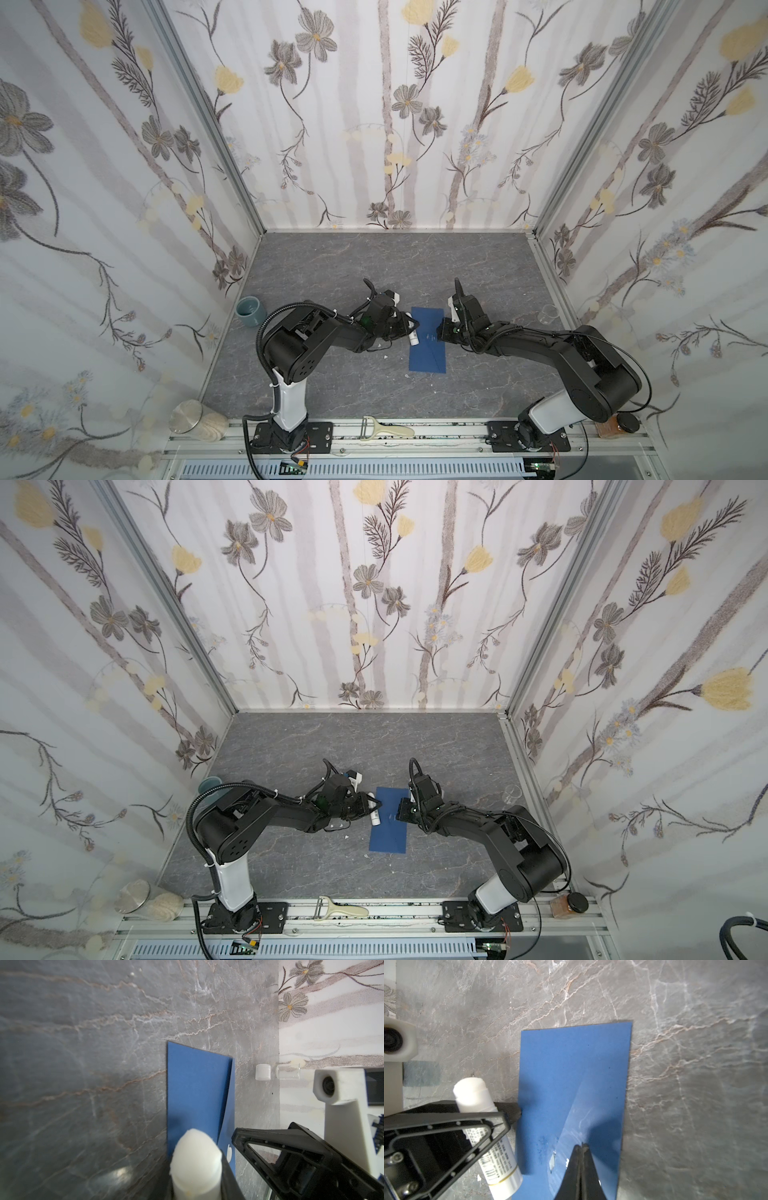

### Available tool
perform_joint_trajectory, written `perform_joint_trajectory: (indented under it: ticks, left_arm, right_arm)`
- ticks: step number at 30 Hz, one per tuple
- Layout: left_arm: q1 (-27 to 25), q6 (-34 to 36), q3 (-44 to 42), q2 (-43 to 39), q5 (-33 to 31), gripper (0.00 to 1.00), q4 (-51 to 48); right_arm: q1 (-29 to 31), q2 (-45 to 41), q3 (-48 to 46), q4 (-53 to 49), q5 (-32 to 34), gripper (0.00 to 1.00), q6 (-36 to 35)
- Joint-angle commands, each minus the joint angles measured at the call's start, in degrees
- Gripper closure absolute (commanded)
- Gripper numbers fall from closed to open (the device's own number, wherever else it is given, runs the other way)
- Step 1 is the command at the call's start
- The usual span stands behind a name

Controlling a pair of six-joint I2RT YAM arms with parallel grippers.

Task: Place the letter into the envelope and seal it
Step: 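Press the flap again with the right gripper while left gripper shifts slightly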

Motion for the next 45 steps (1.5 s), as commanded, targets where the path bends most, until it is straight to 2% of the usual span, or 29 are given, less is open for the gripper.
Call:
perform_joint_trajectory:
  ticks: [1,8,14,23,31,45]
  left_arm:
    - [0.1,0.4,-0.6,0.7,-2.1,1.0,-8.9]
    - [0.1,0.1,-0.6,0.6,-2.2,1.0,-8.8]
    - [0.5,-0.1,-0.3,1.1,-2.7,1.0,-8.8]
    - [0.7,-0.4,1.4,0.1,-2.4,1.0,-8.8]
    - [0.7,-0.5,2.4,-2.1,-1.8,1.0,-8.8]
    - [0.7,-0.5,5.2,-4.3,-1.2,1.0,-8.4]
  right_arm:
    - [-0.4,1.8,0.9,0.0,-0.1,1.0,-1.5]
    - [0.1,8.3,4.4,2.9,-2.8,1.0,-1.0]
    - [0.0,8.5,5.2,2.7,-2.7,1.0,-1.2]
    - [-0.4,-1.4,3.7,-2.3,-0.1,1.0,-1.9]
    - [0.5,-7.7,-2.1,-2.9,0.1,1.0,0.4]
    - [5.0,-8.7,-2.8,-1.6,1.6,1.0,2.9]
